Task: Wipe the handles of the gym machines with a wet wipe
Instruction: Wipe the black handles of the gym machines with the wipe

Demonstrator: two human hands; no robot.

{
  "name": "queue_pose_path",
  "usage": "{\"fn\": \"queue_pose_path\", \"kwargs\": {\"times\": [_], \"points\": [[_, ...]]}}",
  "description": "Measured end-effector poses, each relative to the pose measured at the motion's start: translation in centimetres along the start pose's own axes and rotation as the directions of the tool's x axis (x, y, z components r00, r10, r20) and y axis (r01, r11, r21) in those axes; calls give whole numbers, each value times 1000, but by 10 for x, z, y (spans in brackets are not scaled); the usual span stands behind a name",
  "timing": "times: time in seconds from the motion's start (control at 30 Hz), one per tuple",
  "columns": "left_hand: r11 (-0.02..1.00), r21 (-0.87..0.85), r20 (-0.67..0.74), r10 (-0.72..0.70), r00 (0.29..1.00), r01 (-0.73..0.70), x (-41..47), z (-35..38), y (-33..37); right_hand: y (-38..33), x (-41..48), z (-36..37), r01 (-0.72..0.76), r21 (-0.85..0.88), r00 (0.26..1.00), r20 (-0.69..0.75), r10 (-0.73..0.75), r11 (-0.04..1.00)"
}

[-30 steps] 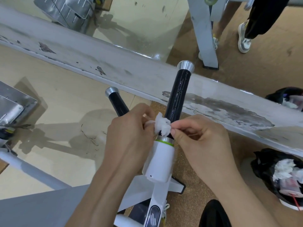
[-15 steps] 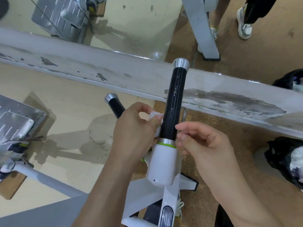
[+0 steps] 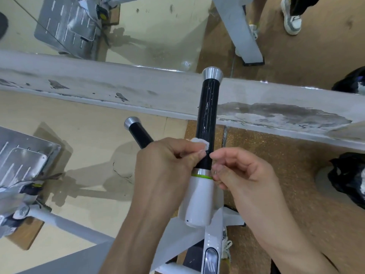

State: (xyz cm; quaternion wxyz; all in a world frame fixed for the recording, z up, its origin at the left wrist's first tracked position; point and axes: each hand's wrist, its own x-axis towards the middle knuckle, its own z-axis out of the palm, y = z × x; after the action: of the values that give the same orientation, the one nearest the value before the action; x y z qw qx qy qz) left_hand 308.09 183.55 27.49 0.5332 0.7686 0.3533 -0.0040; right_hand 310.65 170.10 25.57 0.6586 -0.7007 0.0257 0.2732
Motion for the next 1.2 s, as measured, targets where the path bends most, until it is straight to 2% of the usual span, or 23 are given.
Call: {"fn": "queue_pose_path", "kwargs": {"times": [0.17,0.23,0.3,0.37,0.4,0.5,0.57,0.63,0.73,0.77,0.83,0.9,0.93,1.07,1.2], "points": [[977,-201,-47,-78,996,67,29,6,2,2,2,2,-11,-25,1000,-12,10,1000],[984,-177,-74,-8,997,-5,26,8,1,1,1,2,4,-28,1000,-19,-5,1000],[983,-7,-64,183,981,-184,12,8,-3,-1,1,1,38,-37,999,-15,-38,999],[873,266,-31,431,902,-409,5,10,-5,-1,1,-1,60,-50,998,-17,-61,997],[819,350,-20,492,870,-455,9,13,-5,0,2,-1,60,-59,998,-24,-62,996],[815,411,-26,460,888,-409,25,20,9,3,7,1,28,-56,996,-88,-33,998],[784,449,-5,483,876,-429,26,21,13,-2,11,-1,71,-112,990,-114,-84,991],[714,505,83,519,851,-485,15,17,11,-7,16,-5,149,-180,983,-76,-165,972],[645,586,161,501,850,-491,1,8,7,-13,28,-5,259,-360,966,71,-250,896],[652,580,155,501,852,-488,-2,4,7,-13,32,-3,302,-438,953,105,-285,847],[787,438,82,447,891,-435,-4,-3,8,-16,41,1,386,-538,917,133,-376,749],[937,213,-1,283,959,-276,-2,0,9,-15,49,1,419,-558,892,103,-440,717],[964,161,-20,219,976,-213,-2,2,8,-15,52,2,415,-560,887,74,-456,717],[974,182,-8,138,990,-134,1,9,1,-11,64,6,370,-544,881,-53,-471,753],[978,169,-39,133,990,-125,2,11,1,-9,53,9,340,-438,924,-10,-383,832]]}}
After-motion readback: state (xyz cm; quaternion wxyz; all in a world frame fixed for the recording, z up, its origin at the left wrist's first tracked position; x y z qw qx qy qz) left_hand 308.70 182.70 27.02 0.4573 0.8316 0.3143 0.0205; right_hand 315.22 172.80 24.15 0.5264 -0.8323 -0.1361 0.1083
